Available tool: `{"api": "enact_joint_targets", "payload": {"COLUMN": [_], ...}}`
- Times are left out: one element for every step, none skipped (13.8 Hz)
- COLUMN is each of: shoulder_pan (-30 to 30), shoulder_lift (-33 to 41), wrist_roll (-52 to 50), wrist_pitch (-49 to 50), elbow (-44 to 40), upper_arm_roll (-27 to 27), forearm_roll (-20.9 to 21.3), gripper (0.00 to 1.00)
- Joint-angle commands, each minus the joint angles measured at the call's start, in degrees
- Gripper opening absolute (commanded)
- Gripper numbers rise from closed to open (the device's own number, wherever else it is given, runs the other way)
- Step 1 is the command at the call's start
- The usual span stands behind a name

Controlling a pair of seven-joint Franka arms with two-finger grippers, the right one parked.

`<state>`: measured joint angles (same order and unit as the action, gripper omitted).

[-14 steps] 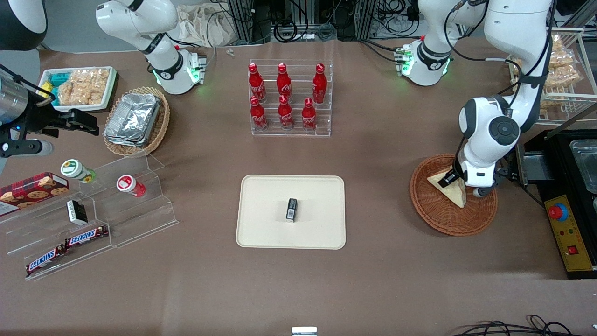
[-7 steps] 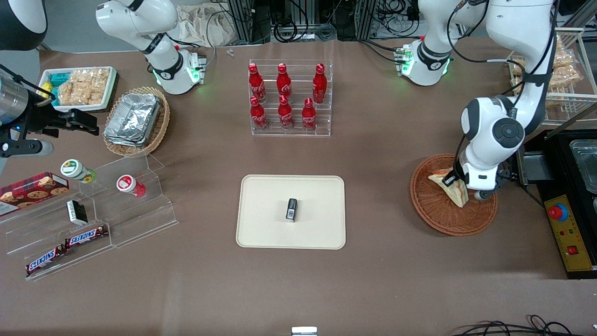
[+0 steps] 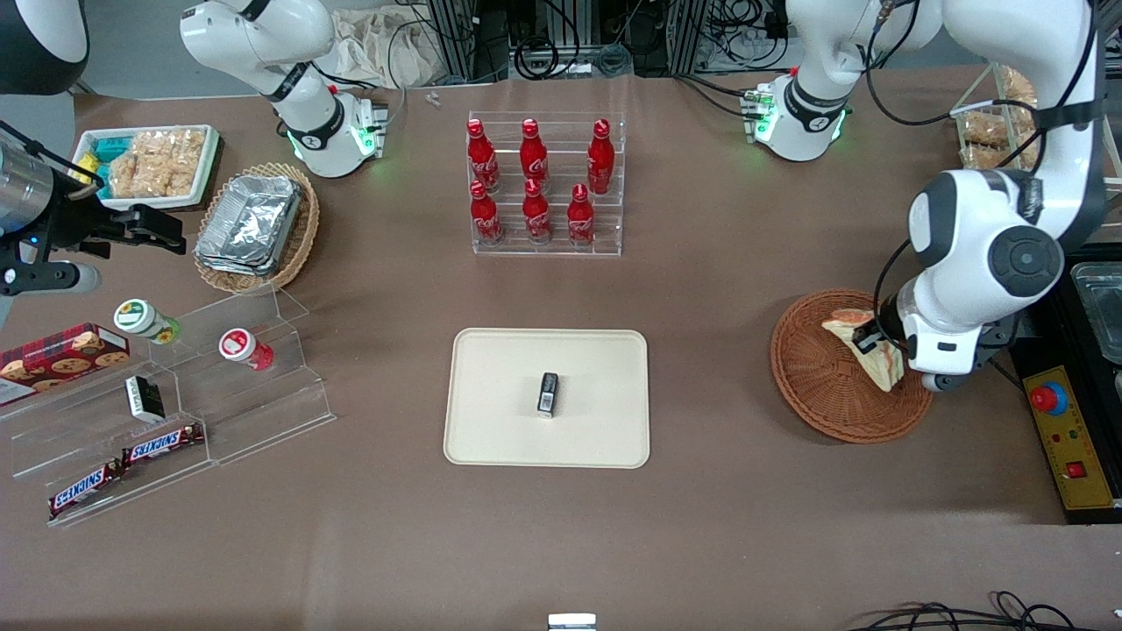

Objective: Place sandwich from basket to tray
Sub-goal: 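Carry the sandwich with the left gripper over to the white tray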

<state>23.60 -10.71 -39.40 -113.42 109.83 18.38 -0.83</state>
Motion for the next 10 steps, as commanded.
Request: {"api": "enact_joint_targets", "payload": {"shoulder_pan": [3.10,3.98,4.60,4.70,4.70,4.70,4.78,4.70,4.78,4.78], "shoulder_lift": [-2.82,-4.31,-6.24,-8.00,-9.32,-10.12,-10.91,-12.31,-14.58,-17.39], "wrist_roll": [0.12,0.29,0.29,0.29,0.38,0.46,0.81,0.82,0.82,0.82], "wrist_pitch": [9.50,13.10,16.26,18.47,19.02,18.76,18.32,17.19,14.39,10.27], "elbow": [-11.27,-15.66,-20.05,-23.84,-26.14,-26.94,-27.04,-27.47,-27.65,-28.09], "upper_arm_roll": [-2.11,-3.51,-5.70,-8.34,-10.80,-12.91,-15.02,-16.87,-18.37,-19.69], "forearm_roll": [0.13,0.13,0.13,0.13,0.22,0.22,0.13,-0.04,-0.04,-0.04], "gripper": [0.02,0.02,0.02,0.01,0.00,0.00,0.00,0.00,0.00,0.00]}}
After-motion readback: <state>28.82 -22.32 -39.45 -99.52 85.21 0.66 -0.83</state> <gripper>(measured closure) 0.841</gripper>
